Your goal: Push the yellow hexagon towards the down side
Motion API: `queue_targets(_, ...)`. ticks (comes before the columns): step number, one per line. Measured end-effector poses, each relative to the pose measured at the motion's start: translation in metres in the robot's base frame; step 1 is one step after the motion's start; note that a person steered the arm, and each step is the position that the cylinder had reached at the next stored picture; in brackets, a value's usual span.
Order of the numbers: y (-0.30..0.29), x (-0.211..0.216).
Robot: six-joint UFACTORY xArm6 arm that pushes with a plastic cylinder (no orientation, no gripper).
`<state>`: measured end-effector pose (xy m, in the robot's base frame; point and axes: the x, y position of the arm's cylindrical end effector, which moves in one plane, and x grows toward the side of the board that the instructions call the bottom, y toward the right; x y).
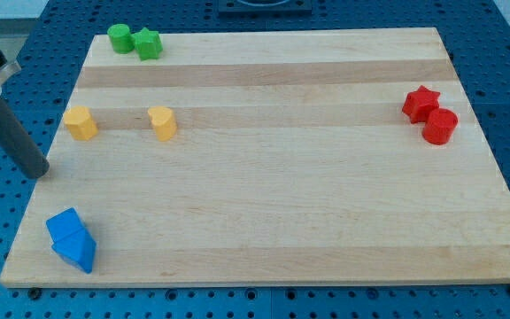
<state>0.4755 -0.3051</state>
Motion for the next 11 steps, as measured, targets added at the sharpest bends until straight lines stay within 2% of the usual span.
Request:
queue_targets(2,0.000,-0.019)
queue_targets(4,0.000,-0.086)
queue_targets(5,0.007,-0.095)
queue_targets(8,0.052,-0.072)
queue_targets(10,0.052,-0.029)
queue_targets(11,0.052,-0.024)
